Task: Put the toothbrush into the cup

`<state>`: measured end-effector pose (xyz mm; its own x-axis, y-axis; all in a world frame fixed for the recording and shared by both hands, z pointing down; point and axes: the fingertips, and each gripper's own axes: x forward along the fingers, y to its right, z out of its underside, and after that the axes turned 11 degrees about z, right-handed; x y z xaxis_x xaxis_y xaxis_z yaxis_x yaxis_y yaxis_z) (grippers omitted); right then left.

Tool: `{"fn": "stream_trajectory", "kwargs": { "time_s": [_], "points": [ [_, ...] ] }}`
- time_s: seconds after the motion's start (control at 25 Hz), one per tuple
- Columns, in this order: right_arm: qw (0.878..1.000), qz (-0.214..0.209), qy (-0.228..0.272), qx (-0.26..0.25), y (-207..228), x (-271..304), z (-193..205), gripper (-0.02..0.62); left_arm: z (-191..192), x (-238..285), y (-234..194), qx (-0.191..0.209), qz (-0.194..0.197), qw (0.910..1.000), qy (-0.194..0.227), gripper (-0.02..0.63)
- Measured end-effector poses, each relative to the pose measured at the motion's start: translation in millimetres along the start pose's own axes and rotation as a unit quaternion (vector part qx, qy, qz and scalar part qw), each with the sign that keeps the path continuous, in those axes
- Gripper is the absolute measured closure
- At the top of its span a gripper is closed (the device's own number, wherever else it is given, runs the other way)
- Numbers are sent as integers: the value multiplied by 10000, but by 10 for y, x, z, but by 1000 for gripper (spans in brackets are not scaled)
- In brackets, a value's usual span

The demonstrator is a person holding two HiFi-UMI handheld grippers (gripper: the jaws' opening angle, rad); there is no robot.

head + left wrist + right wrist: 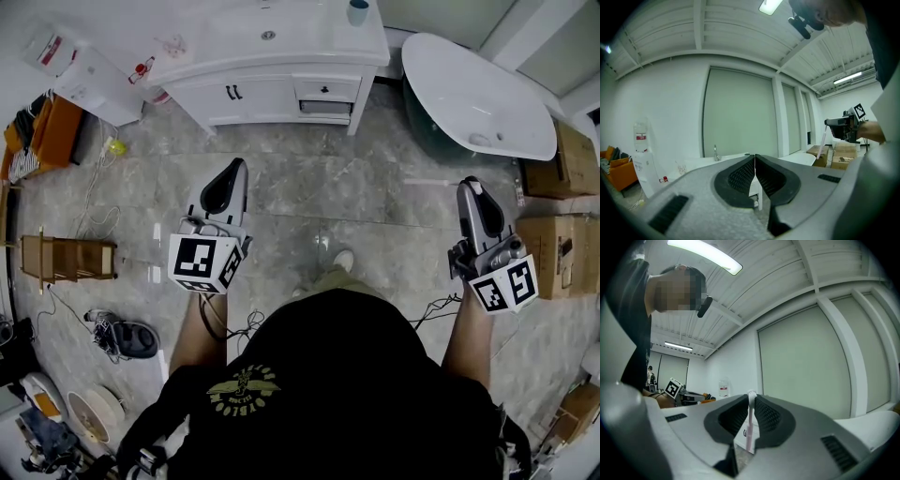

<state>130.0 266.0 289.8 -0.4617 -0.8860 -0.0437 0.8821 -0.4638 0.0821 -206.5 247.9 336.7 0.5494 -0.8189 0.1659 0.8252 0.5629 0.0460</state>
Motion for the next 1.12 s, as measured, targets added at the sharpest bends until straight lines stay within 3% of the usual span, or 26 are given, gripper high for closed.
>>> {"fn": "stream_trajectory", "kwargs": {
  "time_s": [0.6,1.12],
  "points": [
    [9987,-170,470,61,948,155,-294,551,-439,513,154,135,-470,9984,295,594],
    [9977,-48,600,313,1198,-86,-206,551,-555,663,401,409,-331,9985,177,594]
  ]
}}
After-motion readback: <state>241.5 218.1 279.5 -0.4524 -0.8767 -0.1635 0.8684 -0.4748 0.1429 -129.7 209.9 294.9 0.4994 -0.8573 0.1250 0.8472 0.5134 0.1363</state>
